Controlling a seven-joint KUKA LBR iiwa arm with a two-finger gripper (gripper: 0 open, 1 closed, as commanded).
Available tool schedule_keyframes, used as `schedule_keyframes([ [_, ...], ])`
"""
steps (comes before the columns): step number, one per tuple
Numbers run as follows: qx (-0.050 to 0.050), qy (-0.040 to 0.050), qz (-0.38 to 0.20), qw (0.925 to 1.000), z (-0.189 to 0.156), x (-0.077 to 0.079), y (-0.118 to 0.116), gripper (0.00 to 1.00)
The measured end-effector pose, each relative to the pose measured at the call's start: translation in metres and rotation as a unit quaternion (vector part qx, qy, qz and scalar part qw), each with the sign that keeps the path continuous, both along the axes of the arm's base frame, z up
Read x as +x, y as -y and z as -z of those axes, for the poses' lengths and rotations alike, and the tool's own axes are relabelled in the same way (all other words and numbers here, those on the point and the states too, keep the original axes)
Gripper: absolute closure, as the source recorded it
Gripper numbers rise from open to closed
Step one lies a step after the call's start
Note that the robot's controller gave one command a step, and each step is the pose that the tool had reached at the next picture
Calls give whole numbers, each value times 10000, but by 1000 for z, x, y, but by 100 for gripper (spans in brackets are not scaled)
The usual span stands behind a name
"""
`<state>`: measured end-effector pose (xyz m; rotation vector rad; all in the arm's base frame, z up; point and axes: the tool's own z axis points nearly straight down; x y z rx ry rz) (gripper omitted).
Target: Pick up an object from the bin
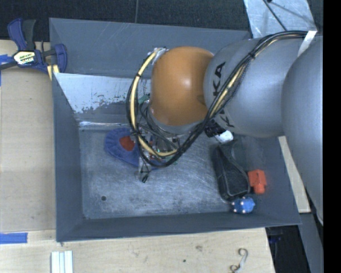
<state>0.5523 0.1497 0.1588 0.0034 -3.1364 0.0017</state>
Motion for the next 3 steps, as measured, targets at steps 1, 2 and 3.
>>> schedule_keyframes([
  [1, 19, 45, -158, 9999, 91, 51, 19, 0],
  [2, 26, 40, -164, 9999, 84, 51, 17, 100],
  [3, 15, 85, -398, 9992, -96, 29, 24, 100],
])
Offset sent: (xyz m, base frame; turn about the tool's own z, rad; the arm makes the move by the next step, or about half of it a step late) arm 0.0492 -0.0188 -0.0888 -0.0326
